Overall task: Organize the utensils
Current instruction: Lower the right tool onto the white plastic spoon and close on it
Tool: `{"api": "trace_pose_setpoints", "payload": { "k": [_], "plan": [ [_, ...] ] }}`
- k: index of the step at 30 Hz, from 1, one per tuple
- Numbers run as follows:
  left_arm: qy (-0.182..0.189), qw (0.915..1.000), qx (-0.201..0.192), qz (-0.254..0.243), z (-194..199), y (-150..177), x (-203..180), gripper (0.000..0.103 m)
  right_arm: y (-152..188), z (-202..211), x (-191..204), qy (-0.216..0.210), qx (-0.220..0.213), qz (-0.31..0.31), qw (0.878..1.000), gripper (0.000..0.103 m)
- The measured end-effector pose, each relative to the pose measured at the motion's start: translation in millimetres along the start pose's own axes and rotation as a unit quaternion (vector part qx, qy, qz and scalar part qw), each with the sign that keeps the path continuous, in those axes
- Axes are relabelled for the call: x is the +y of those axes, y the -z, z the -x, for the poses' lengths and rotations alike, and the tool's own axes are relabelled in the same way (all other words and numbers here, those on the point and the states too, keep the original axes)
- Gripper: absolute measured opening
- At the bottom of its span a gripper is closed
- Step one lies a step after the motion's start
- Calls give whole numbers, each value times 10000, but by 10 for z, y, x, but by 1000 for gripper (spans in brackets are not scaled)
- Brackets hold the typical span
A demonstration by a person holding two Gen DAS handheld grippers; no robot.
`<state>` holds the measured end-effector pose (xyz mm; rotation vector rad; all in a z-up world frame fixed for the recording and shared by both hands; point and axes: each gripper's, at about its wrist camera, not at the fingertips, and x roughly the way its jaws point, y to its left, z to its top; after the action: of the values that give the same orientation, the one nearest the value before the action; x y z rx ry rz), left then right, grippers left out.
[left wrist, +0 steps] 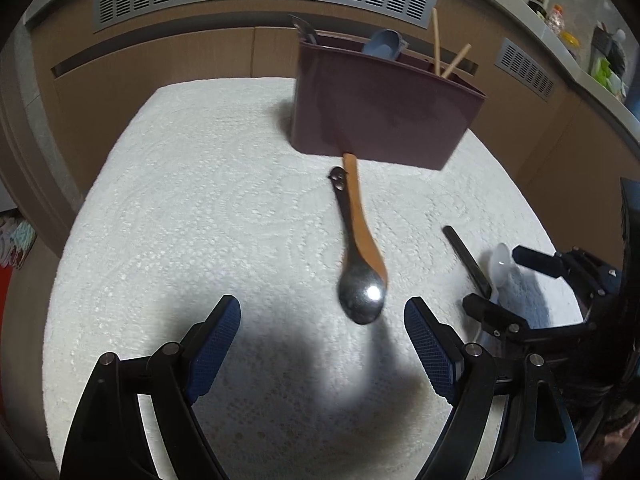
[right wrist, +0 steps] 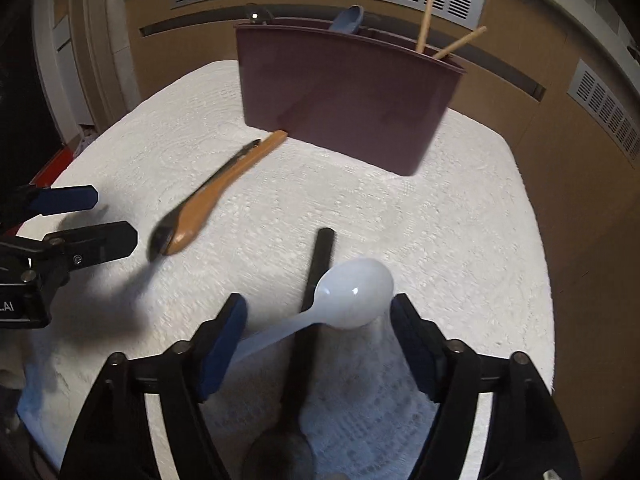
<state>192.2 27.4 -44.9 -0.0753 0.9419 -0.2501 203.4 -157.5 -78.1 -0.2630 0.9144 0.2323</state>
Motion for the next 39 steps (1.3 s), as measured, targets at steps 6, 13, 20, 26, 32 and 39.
{"api": "trace_pose_setpoints", "payload": {
  "k": [6, 13, 20, 26, 32, 39],
  "plan": [
    [326, 9993, 77, -173, -136, 11, -166, 57, 258, 37, -449, -287, 291, -724, 9965, 92],
    [137, 9995, 183, -198, -190, -90, -191, 57, 395, 124, -515, -423, 256, -930, 9944, 103],
    [118, 9995, 172, -256, -233, -281, -226, 57, 375, 98, -441, -261, 297, -824, 9958, 103],
    [-108, 9980, 266, -555, -280, -196, -291, 67, 359, 76, -428, -217, 405, -737, 9962, 103],
    [42, 9998, 193, -90, -206, -124, -142, 72, 329, 55, -418, -295, 666, -541, 9959, 103],
    [-59, 9996, -282, -47, 82, -100, -128, 86, 343, 427, -507, -432, 469, -416, 9971, 87]
  ]
}}
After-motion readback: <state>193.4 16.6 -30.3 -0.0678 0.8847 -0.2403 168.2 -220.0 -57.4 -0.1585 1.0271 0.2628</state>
